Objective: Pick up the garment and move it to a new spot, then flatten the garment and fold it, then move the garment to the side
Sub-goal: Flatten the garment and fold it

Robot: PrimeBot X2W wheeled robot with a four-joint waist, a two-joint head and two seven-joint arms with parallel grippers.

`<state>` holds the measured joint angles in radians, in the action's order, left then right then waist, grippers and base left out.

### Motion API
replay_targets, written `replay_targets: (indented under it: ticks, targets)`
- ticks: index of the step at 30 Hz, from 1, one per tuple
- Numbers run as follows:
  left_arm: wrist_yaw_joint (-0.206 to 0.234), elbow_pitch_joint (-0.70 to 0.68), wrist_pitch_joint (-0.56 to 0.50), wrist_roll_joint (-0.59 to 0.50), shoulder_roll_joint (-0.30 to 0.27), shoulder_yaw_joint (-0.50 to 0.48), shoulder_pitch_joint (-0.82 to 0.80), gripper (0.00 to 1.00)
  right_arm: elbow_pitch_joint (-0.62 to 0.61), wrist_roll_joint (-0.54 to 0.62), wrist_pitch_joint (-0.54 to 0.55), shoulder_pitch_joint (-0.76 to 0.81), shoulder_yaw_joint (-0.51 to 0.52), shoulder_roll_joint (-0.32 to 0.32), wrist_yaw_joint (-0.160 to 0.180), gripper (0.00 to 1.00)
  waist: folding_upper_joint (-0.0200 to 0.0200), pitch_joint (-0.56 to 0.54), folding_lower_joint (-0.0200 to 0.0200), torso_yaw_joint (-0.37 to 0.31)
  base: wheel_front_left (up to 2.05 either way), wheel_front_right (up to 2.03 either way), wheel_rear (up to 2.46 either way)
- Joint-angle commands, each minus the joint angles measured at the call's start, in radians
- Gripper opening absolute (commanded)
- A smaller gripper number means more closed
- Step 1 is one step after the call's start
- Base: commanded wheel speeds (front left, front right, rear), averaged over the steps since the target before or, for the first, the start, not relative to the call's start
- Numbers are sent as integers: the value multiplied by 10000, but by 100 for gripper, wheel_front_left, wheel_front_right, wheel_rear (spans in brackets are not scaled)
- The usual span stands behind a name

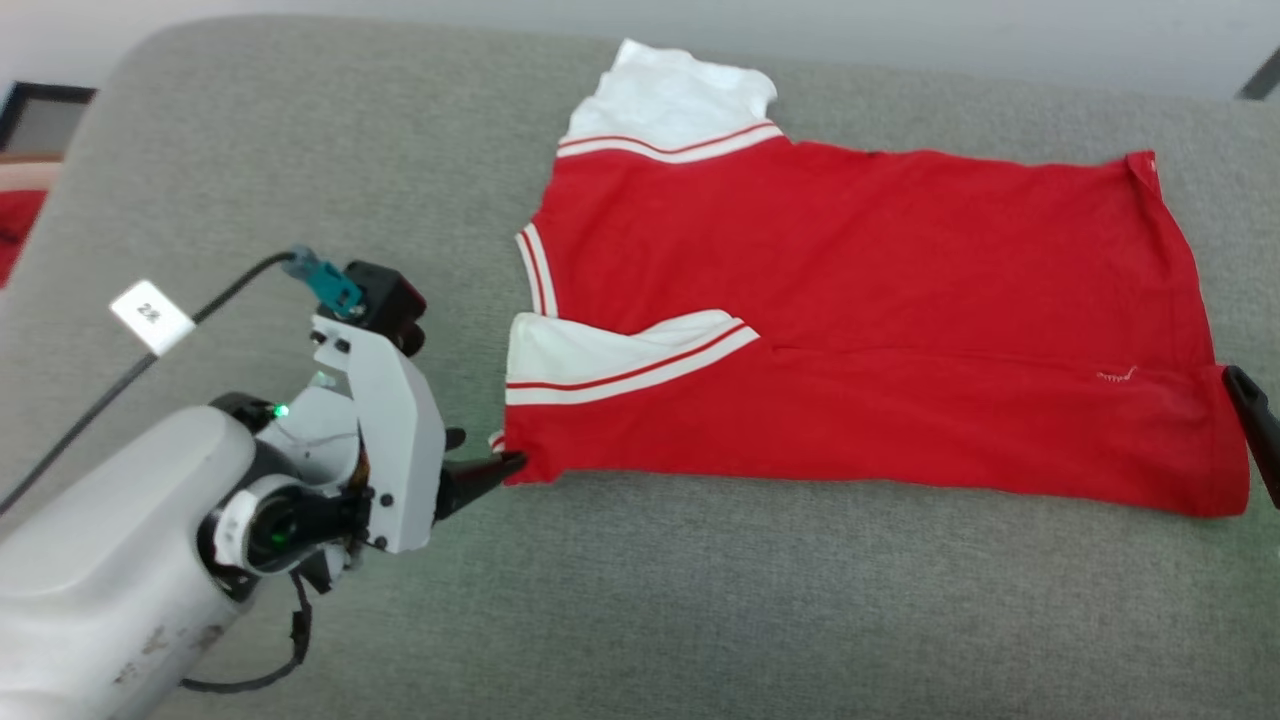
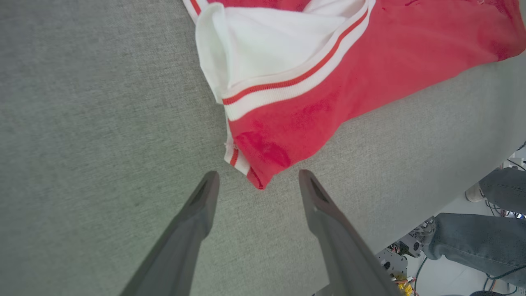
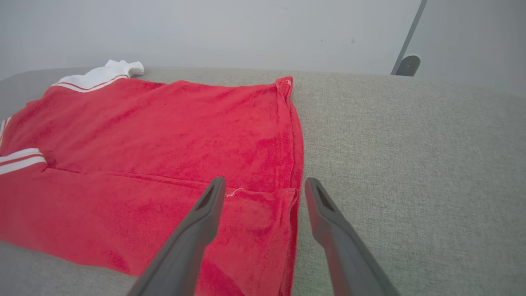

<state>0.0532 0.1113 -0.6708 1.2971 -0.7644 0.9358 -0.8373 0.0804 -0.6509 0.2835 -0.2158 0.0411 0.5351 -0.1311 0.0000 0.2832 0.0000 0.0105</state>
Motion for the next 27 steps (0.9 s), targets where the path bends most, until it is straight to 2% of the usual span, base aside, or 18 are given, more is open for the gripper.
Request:
replay_targets:
  ticks: [1,7,13,14,15,16,17,27]
  targets:
    - [7,58,-17,-26,54,25,91,100,-29,38,9,-128,34,4,7,100,0,292,0,-253,0,0,0]
    - [-14,1016,16,-2,426,51,-88,100,-237,65,208,-276,146,86,7,100,0,820,0,-585,0,0,0]
    - [-482,2163,113,199,845,118,10,100,-589,121,443,-371,288,184,7,100,0,1075,0,-777,0,0,0]
    - [-595,2258,111,319,958,91,65,84,-645,137,523,-335,309,208,7,100,0,1077,0,-777,0,0,0]
    - [-713,2303,125,460,1077,62,127,47,-705,132,621,-287,299,234,7,100,0,1073,0,-771,0,0,0]
    - [-819,2338,108,607,1183,33,180,15,-759,90,762,-235,272,275,7,100,0,1064,0,-757,0,0,0]
    - [-906,2368,49,694,1250,25,222,0,-814,23,961,-177,221,330,7,100,0,1053,0,-743,0,0,0]
    - [-1269,2496,224,662,1376,-89,-114,0,-1530,-775,4620,-126,-692,1694,7,100,0,1116,0,-502,0,0,0]
